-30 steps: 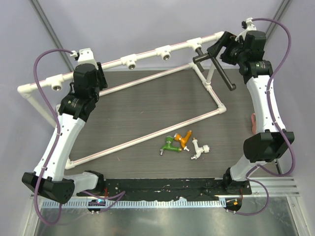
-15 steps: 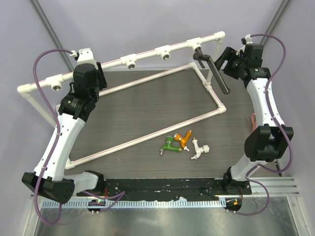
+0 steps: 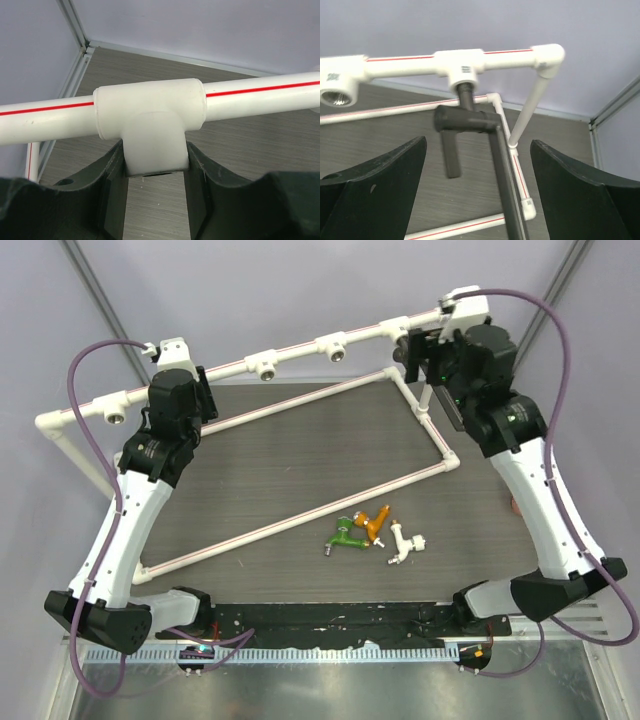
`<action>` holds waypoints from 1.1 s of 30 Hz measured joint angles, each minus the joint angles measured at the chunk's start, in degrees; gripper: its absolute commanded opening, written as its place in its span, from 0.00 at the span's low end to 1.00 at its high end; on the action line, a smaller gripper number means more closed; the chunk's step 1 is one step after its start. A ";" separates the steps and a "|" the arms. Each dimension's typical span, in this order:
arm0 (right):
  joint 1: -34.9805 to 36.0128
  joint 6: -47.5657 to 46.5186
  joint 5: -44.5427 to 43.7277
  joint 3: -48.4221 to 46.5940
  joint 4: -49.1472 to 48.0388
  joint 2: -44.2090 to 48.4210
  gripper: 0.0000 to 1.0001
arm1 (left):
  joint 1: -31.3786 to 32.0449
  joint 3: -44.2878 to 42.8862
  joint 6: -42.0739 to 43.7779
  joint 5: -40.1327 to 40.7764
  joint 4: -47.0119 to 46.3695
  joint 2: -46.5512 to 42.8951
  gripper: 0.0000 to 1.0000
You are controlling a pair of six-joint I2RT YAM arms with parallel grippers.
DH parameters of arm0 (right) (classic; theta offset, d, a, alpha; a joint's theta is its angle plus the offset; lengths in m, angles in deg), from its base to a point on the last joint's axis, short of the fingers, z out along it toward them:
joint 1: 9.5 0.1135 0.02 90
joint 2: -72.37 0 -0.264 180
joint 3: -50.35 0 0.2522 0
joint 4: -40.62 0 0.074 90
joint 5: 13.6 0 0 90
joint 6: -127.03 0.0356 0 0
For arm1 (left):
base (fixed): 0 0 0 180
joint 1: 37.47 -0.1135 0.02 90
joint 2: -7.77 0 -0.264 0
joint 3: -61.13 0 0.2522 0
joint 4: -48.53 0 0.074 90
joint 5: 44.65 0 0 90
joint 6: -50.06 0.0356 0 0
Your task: Install the water faucets
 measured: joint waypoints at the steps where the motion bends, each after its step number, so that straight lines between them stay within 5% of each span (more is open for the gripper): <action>1: 3.28 -2.32 -2.47 -0.44 -0.07 -0.11 0.93 | 0.00 0.00 0.02 0.00 0.02 0.00 0.00; 9: 19.89 -20.15 -23.78 -6.01 0.70 -9.68 0.97 | 0.00 0.00 0.02 0.00 0.00 0.00 0.00; 18: 20.22 -28.96 -38.16 -8.79 1.20 -19.39 0.97 | 0.00 0.00 0.02 0.00 0.00 -0.02 0.00; 26: 18.01 -29.51 -42.25 -13.18 -0.17 -19.98 0.97 | 0.00 0.09 0.00 -0.15 -0.09 -0.11 0.00; 33: 13.27 -20.94 -33.86 -14.60 2.75 -19.34 0.96 | -0.02 0.17 0.00 -0.39 -0.22 -0.13 0.00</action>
